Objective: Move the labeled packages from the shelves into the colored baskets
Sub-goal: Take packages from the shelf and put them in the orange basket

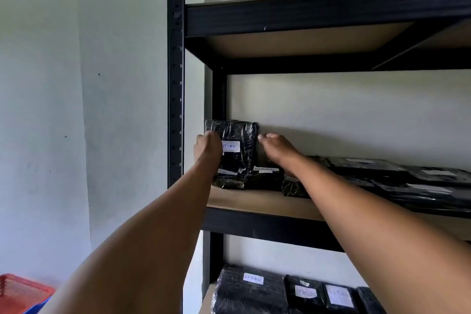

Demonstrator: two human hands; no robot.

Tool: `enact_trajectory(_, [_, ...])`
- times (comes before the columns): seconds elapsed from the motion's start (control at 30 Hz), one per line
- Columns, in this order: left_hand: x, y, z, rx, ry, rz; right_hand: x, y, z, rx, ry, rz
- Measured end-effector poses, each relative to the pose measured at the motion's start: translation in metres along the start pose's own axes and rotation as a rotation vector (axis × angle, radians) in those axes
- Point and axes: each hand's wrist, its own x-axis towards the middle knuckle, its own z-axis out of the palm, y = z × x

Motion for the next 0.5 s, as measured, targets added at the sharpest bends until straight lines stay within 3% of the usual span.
enact_trajectory(0.27, [0.016, -0.006, -0.004, -0.014, -0.070, 0.038, 0.014, -0.004, 0.010, 0.009, -0.045, 0.016])
enact_trajectory(0.5, [0.005, 0.010, -0.005, -0.150, 0.008, 0.104, 0.005, -0.015, -0.004, 0.231, 0.033, 0.002])
